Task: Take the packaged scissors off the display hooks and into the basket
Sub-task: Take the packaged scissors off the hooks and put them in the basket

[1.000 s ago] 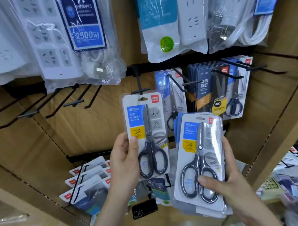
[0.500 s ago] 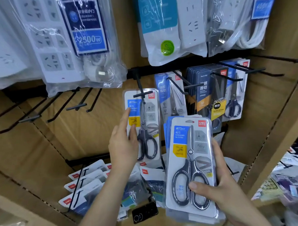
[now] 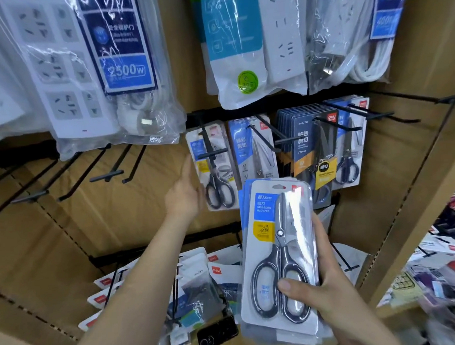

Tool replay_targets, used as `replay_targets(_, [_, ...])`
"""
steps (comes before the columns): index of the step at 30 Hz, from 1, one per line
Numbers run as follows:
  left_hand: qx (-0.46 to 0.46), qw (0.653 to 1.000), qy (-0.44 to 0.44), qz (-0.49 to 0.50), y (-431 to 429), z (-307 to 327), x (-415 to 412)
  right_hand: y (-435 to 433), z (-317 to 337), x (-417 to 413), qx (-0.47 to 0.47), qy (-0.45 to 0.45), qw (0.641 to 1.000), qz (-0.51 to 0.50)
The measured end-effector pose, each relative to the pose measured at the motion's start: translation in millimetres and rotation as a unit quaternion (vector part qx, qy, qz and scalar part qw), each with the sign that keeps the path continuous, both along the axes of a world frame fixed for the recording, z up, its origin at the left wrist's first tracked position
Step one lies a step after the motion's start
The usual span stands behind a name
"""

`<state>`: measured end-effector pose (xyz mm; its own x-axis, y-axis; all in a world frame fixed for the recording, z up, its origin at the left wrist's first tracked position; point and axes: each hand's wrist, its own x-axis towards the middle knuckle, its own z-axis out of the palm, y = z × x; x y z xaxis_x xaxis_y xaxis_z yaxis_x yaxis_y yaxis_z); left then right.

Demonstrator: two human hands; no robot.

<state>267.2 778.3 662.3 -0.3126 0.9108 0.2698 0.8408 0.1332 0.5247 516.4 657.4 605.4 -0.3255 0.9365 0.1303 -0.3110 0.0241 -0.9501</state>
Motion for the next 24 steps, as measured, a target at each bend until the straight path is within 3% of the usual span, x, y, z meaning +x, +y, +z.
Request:
replay_targets(2, [0.039, 0.991, -0.123, -0.024, -33.0, 5.7, 11.4, -1.3, -0.1, -1.5, -0.008, -0.003, 1.0, -0.002])
replay_targets(5, [0.086, 0.935, -0.324, -0.115, -101.0, 3.3, 44.0, -0.7, 3.2, -6.4, -0.013, -0.002, 1.0, -0.011])
replay_targets(8, [0.068, 0.923, -0.339, -0.169, -144.2, -14.5, 72.6, 4.9, 10.1, -11.7, 0.016, -0.004, 1.0, -0.027])
replay_targets(12, [0.043, 0.944, -0.304, -0.122, -162.7, -30.9, 75.1, -8.0, 9.3, -19.8, 0.007, -0.019, 0.999, -0.028])
replay_targets(16, [0.044, 0.939, -0.327, -0.099, -172.4, -32.5, 75.2, -18.5, 6.6, -26.6, 0.001, -0.016, 0.999, -0.038])
replay_targets(21, [0.039, 0.897, -0.436, -0.055, -164.3, -37.7, 82.9, -19.0, 11.3, -30.6, -0.017, -0.002, 0.998, -0.063])
replay_targets(24, [0.022, 0.852, -0.523, -0.015, -161.1, -41.2, 80.9, -20.9, 9.2, -31.1, -0.064, 0.014, 0.994, -0.082])
